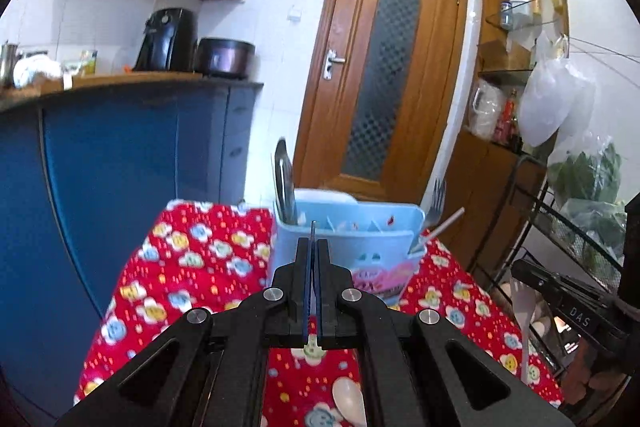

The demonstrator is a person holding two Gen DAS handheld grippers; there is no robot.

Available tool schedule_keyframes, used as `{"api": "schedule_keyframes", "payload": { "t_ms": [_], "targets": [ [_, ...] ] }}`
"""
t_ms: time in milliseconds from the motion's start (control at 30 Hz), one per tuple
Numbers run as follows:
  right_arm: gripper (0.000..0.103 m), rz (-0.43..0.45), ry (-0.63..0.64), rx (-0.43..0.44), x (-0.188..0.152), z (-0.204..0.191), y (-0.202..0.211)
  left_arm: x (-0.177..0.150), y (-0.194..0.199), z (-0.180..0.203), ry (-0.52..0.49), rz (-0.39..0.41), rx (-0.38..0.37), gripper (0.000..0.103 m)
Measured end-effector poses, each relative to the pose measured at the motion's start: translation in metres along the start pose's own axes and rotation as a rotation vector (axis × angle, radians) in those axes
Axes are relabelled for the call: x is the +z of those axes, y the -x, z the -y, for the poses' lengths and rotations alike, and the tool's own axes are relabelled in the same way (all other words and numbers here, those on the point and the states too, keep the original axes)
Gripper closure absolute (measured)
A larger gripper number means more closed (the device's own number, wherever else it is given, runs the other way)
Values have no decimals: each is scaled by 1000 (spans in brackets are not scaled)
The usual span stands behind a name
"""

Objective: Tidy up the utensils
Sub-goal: 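Lift both held utensils and carry them over the blue holder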

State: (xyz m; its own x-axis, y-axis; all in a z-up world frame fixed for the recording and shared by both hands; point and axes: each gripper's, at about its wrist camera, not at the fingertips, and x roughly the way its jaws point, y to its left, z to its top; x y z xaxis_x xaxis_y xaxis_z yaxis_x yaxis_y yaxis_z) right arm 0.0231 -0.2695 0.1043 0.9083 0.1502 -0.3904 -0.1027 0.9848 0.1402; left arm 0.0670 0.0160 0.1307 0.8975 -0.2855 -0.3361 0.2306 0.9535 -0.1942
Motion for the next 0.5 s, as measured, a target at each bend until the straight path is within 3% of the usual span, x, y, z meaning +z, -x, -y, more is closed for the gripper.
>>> {"api": "schedule_keyframes", "payload": {
  "t_ms": [500],
  "targets": [
    [99,61,25,-29,50,7,-16,60,-13,6,-62,116,76,102]
  ]
}}
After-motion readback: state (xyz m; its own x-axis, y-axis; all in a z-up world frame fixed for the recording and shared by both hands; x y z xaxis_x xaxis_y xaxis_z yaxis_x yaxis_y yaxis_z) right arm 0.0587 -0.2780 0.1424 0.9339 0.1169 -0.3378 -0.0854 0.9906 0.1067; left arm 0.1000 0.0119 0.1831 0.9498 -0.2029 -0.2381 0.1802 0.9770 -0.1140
